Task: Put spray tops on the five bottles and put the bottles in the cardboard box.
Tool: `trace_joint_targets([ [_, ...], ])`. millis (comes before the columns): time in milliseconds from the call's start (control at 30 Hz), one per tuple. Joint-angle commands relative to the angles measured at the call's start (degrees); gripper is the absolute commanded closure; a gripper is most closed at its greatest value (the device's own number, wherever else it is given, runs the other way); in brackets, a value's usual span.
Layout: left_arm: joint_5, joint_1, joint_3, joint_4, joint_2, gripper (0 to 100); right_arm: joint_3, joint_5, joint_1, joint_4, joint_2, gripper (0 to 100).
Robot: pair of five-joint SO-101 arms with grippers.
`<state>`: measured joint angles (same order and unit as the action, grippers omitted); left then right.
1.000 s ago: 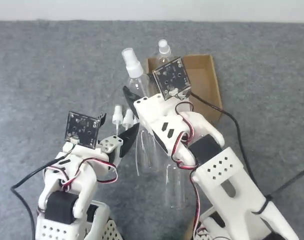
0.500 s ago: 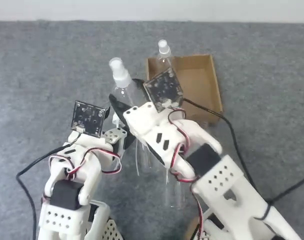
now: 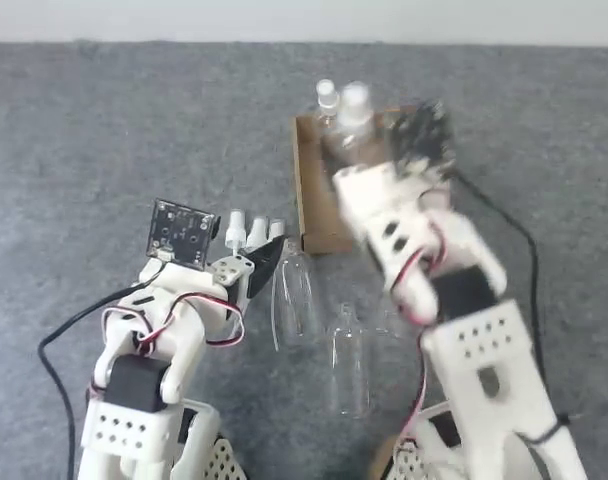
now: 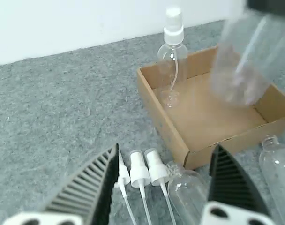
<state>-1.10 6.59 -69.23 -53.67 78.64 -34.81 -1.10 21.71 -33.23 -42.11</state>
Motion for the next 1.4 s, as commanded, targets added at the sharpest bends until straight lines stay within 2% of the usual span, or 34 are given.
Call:
trace_joint_targets([
  [0, 0.4, -0.4, 0.0, 0.8, -0.4, 71, 7.5, -1.3, -6.6, 3.5, 6.8, 99.3],
  [133, 0.4, -0.4, 0.0, 0.8, -0.4, 71, 8.9, -1.1, -10.8, 11.5, 16.7, 99.3],
  [533, 0.4, -0.4, 0.0, 0.8, -0.4, 71, 9.7, -1.0, -11.4, 31.5, 39.0, 99.3],
  [900, 0.4, 0.1, -0.9, 0.8, -0.4, 71, 21.4, -1.0, -11.5, 32.6, 52.4, 99.3],
  [1367, 0.4, 0.1, -0.9, 0.8, -0.4, 71, 23.3, -0.9, -13.1, 32.9, 58.3, 99.3],
])
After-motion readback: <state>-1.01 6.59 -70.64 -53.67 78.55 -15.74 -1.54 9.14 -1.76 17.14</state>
